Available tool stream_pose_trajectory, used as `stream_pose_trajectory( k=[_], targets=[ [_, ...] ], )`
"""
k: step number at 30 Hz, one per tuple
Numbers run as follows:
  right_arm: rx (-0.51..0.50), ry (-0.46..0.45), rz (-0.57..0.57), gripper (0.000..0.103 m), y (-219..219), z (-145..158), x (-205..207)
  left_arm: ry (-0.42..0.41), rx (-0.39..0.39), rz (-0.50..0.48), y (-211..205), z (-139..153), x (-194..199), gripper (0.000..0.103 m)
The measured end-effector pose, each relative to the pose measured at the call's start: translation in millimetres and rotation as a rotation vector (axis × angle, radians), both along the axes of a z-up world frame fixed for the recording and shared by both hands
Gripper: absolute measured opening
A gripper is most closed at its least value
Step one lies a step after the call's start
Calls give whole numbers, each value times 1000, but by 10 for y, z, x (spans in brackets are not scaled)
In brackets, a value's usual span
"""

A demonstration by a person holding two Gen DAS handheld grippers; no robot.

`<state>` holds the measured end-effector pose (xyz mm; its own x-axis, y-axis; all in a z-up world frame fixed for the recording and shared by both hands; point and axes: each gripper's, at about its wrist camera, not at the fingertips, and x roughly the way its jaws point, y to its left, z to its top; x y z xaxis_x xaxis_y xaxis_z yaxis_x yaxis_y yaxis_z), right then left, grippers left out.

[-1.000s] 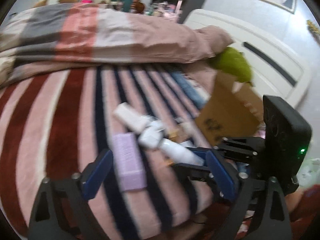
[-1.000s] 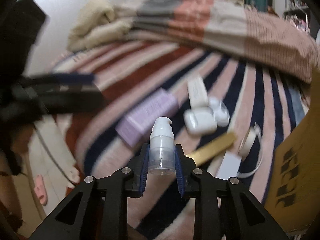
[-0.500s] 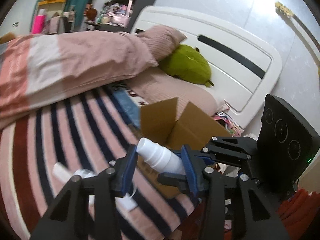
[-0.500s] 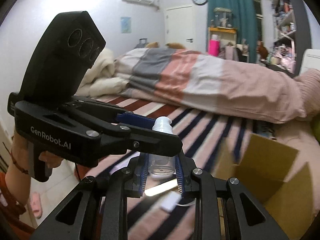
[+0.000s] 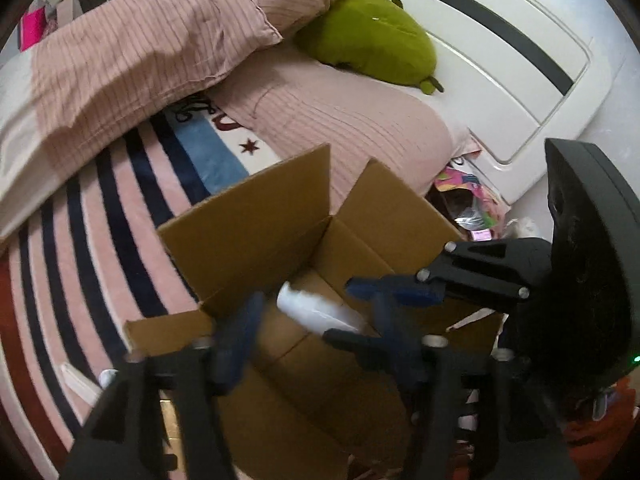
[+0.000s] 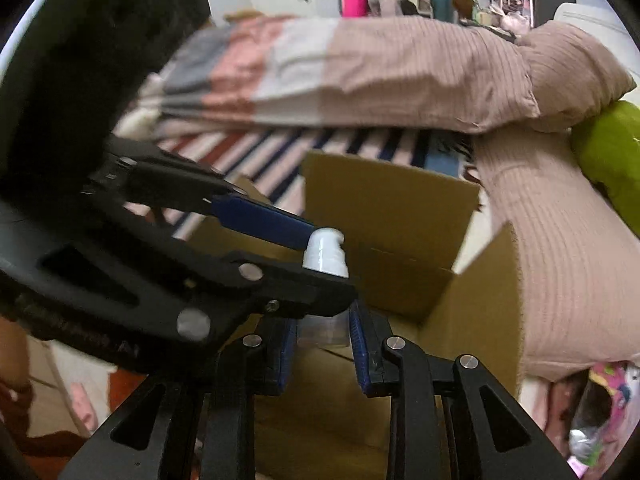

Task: Organize rigid objects
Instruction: 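Carry the pump bottle into the cardboard box and open the right gripper, then grasp the lilac box with the right gripper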

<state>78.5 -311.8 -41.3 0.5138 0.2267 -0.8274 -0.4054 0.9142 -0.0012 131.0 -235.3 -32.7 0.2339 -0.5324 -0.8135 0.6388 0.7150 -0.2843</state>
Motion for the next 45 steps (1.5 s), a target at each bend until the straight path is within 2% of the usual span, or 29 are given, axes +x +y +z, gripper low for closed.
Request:
stream_pose_trajectory(
  k=[1,3,5,6,7,9,12,15,18,21,25,28,30,32,34,35,36,37,41,45],
  targets=[
    [-13,4,-14,27,-10,-4,37,-13,-10,3,42,44,-35,71],
    [-1,-8,-15,40,8,12,-29,-34,-29,6,174,123,-103,72],
    [20,-30,2,43,53,76,-128,-81,-20,41,350,225,-168,76],
    [31,-46,18,49,107,123,-168,-111,-15,63,476,282,-210,77],
    [46,-68,38,53,181,183,-210,-133,-14,85,601,322,-240,78],
    [71,-106,79,72,385,263,-289,-168,-13,141,929,386,-321,78],
    [123,-149,188,84,757,372,-434,-212,14,243,1473,393,-431,79],
    [173,-151,293,96,1169,363,-520,-229,41,338,1965,308,-505,79],
    [222,-90,351,96,1545,185,-527,-225,55,419,2443,102,-580,79],
    [245,0,354,96,1897,-182,-471,-196,61,477,2814,-195,-662,79],
    [232,115,280,96,2234,-819,-336,-150,51,528,3149,-579,-757,79],
    [217,186,178,95,2364,-1316,-157,-119,34,541,3261,-771,-820,79],
    [199,194,132,88,2434,-1482,-122,-107,31,551,3321,-863,-841,79],
    [149,162,106,84,2488,-1566,-109,-98,24,557,3369,-908,-867,79],
    [114,146,91,73,2512,-1608,-105,-89,12,557,3399,-944,-878,79],
    [92,141,81,57,2493,-1627,-73,-87,7,556,3397,-954,-888,79],
    [80,133,78,45,2500,-1612,-66,-86,4,555,3400,-953,-888,79],
    [80,130,85,40,2480,-1592,-68,-86,0,554,3400,-951,-879,79],
    [72,108,189,36,2460,-1399,-172,-77,-68,511,3285,-863,-831,79],
    [90,101,312,36,2412,-1051,-313,-84,-112,476,3108,-713,-797,79]
  ],
)
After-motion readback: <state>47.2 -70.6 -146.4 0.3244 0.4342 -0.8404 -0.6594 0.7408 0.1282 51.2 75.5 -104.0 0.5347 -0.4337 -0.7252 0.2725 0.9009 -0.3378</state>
